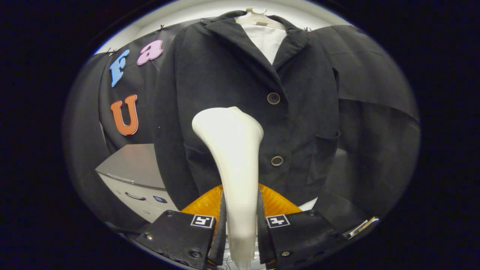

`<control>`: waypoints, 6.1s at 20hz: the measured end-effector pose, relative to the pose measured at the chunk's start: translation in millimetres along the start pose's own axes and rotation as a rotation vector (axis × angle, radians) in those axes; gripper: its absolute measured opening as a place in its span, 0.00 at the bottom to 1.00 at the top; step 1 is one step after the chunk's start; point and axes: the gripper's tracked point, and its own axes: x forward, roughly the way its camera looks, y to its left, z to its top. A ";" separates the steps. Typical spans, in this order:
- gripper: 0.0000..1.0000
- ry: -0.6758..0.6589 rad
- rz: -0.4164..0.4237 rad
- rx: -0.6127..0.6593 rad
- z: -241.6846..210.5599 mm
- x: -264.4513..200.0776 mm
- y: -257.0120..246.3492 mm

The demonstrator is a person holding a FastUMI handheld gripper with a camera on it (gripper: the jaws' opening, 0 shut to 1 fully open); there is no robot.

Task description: Iron the clothes twice with a garment steamer, once on the left side and once on the right side.

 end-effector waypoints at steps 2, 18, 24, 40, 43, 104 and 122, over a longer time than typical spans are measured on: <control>0.38 0.014 0.004 0.005 -12.3 2.6 -3.2; 0.38 0.200 -0.027 0.048 -121.0 21.5 -8.7; 0.38 0.168 -0.038 0.134 -95.9 -22.8 -37.0; 0.38 -0.171 -0.105 0.314 121.2 -121.3 -197.8; 0.38 -0.218 -0.093 0.317 169.6 -114.9 -209.5; 0.38 0.077 -0.206 0.029 38.5 18.8 -145.0; 0.38 0.228 -0.199 0.039 -64.0 42.0 -150.3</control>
